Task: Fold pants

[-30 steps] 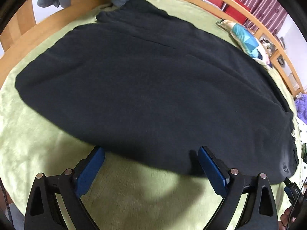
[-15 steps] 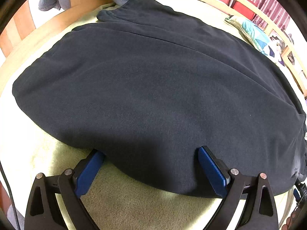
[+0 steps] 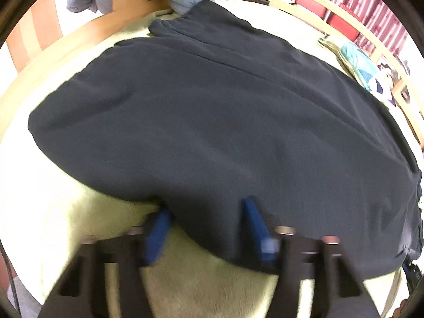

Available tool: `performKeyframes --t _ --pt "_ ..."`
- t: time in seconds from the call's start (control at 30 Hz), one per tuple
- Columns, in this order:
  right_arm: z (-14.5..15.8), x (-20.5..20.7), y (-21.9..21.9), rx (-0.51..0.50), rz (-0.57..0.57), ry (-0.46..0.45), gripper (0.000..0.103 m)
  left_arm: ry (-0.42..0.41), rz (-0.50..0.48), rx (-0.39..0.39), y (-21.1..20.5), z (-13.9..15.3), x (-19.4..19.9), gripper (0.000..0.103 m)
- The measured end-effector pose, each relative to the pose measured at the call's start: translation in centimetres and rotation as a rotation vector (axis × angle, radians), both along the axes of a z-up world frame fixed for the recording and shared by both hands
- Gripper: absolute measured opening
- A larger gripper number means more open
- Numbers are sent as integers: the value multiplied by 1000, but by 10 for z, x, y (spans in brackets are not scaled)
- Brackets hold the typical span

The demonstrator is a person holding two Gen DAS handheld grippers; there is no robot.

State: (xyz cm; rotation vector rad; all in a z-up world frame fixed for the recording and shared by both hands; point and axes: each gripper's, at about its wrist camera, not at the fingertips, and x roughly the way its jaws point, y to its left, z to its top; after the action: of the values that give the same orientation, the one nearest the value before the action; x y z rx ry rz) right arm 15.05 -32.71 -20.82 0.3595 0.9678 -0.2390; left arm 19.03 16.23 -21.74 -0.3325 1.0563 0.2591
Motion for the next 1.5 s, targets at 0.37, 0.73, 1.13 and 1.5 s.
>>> performKeyframes --t 0.37,0.73,1.13,1.5 --pt "106 22 16 -123 78 -211 7 -239 -144 -7 0 104 25 15" --pt "154 134 15 -179 141 -307 6 -385 -152 112 -23 159 145 15" --pt "98 265 40 -229 268 -249 0 -366 -170 183 -74 104 263 19" --pt "95 152 0 -235 205 -167 60 -346 -176 218 -83 121 185 77"
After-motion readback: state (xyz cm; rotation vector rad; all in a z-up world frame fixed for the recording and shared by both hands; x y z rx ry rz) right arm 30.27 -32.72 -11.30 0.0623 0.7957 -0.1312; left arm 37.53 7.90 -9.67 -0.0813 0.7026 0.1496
